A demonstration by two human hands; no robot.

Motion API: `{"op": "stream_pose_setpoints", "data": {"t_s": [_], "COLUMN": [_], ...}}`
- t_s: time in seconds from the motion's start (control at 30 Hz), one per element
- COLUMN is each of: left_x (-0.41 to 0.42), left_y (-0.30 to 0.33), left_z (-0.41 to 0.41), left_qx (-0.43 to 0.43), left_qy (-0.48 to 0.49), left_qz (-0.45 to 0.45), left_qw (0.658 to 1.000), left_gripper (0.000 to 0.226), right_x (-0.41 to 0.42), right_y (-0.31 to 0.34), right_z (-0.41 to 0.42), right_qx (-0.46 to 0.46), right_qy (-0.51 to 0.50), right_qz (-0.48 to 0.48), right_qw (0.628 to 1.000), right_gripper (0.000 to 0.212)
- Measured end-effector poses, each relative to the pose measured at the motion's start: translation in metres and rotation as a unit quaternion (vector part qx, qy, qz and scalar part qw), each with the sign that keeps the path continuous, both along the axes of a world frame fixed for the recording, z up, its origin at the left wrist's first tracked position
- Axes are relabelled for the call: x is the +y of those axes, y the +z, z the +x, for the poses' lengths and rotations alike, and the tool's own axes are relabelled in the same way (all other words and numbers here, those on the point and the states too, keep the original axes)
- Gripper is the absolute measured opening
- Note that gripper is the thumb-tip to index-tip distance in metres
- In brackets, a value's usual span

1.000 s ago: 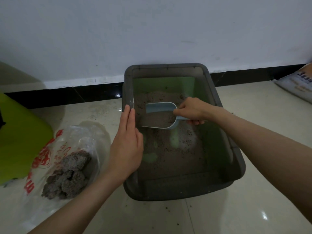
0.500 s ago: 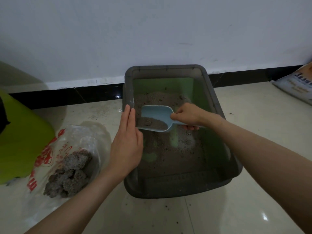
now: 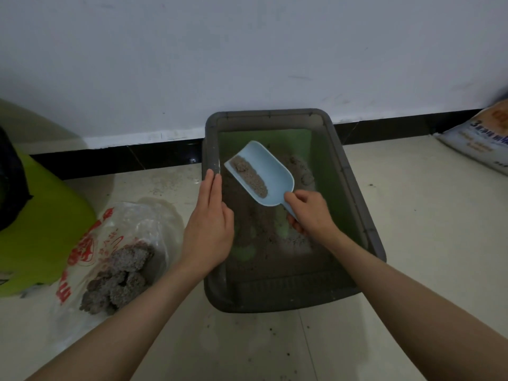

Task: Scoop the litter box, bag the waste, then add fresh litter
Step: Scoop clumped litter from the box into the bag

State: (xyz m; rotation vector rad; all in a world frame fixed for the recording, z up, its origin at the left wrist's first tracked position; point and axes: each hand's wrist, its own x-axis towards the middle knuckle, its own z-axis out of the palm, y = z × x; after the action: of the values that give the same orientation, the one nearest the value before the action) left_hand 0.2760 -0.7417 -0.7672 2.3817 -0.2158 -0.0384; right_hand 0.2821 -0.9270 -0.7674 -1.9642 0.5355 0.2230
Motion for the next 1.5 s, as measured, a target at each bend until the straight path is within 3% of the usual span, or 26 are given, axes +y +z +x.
{"op": "stream_pose_setpoints", "data": {"t_s": [0.27,0.47,0.53,0.63,0.77,0.83,1.0,1.13,1.23,1.4,1.5], "left_x": [0.043,0.144,0.182,0.221,0.238,0.237,0.235,0.238,0.238,0.228,0.213], "left_y": [0.022,0.025,0.007,-0.021,-0.041,-0.045,-0.043,-0.04,-0.036,-0.024,-0.011], "left_z": [0.007,-0.025,-0.045,-0.072,-0.086,-0.087,-0.083,-0.084,-0.087,-0.087,-0.08], "left_qx": [0.078,-0.005,0.012,0.104,0.258,0.303,0.239,0.196,0.184,0.157,0.084], "left_qy": [-0.042,0.139,0.185,0.272,0.278,0.272,0.291,0.281,0.277,0.258,0.199], "left_qz": [-0.057,-0.014,0.016,0.08,0.023,0.002,0.064,0.088,0.081,0.065,0.082], "left_qw": [0.994,0.99,0.983,0.953,0.925,0.913,0.924,0.935,0.94,0.951,0.973], "left_gripper": [0.047,0.037,0.037,0.048,0.077,0.077,0.034,0.024,0.024,0.041,0.051], "right_x": [0.025,0.085,0.108,0.14,0.177,0.196,0.219,0.214,0.204,0.166,0.133], "right_y": [0.082,0.115,0.107,0.09,0.082,0.086,0.103,0.104,0.104,0.107,0.122], "right_z": [-0.017,-0.046,-0.056,-0.066,-0.063,-0.062,-0.061,-0.061,-0.06,-0.048,-0.048], "right_qx": [-0.091,-0.036,0.001,0.079,0.114,0.092,0.019,-0.031,-0.022,-0.025,-0.022], "right_qy": [0.03,0.135,0.17,0.248,0.409,0.472,0.542,0.543,0.518,0.403,0.317], "right_qz": [-0.026,0.021,0.035,0.018,-0.185,-0.288,-0.459,-0.518,-0.494,-0.32,-0.181], "right_qw": [0.995,0.99,0.985,0.965,0.886,0.828,0.704,0.66,0.698,0.857,0.931], "right_gripper": [0.032,0.034,0.033,0.036,0.039,0.029,0.033,0.027,0.028,0.028,0.03]}}
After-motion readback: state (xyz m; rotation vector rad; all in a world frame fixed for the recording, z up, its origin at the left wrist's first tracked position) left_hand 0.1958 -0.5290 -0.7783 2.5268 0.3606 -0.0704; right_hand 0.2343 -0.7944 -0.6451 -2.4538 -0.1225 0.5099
